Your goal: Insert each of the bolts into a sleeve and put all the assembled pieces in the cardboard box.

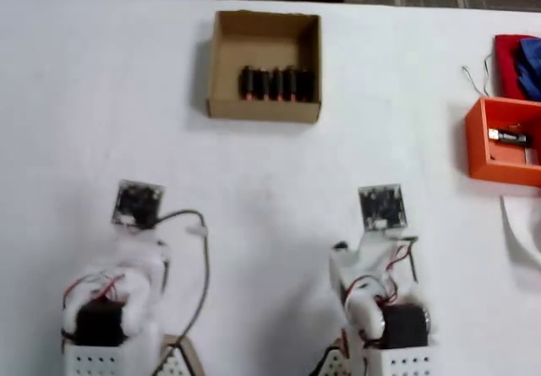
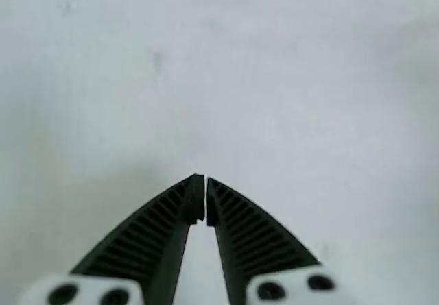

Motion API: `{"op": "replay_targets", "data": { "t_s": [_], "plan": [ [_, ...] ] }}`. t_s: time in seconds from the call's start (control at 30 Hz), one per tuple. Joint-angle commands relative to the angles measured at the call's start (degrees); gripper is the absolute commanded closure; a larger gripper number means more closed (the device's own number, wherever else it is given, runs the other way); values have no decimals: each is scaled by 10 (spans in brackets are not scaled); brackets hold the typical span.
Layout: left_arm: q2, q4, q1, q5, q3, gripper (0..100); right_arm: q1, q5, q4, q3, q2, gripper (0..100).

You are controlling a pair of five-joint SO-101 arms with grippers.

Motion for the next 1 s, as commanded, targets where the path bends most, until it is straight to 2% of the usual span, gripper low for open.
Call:
{"op": "replay_targets", "data": {
  "t_s": [0.0, 0.17, 0.37, 0.5, 0.67, 0.83, 0.97],
  "plan": [
    [-17, -2, -52, -29, -1, 975, 7, 4, 0, -2, 1, 965],
    [-17, -18, -67, 12, 12, 975, 4, 4, -2, 0, 2, 978],
    [-17, -40, -84, 12, 29, 974, 7, 4, -28, 17, 6, 978],
    [-17, -97, -110, 20, 87, 974, 2, -1, -73, 127, 2, 978],
    [-17, -55, -60, 30, 97, 974, 7, 0, -72, 124, 1, 978],
    [-17, -59, 13, 30, 113, 974, 7, 0, -72, 124, 1, 978],
    [-17, -59, 34, 30, 113, 974, 7, 1, -72, 124, 1, 978]
  ]
}}
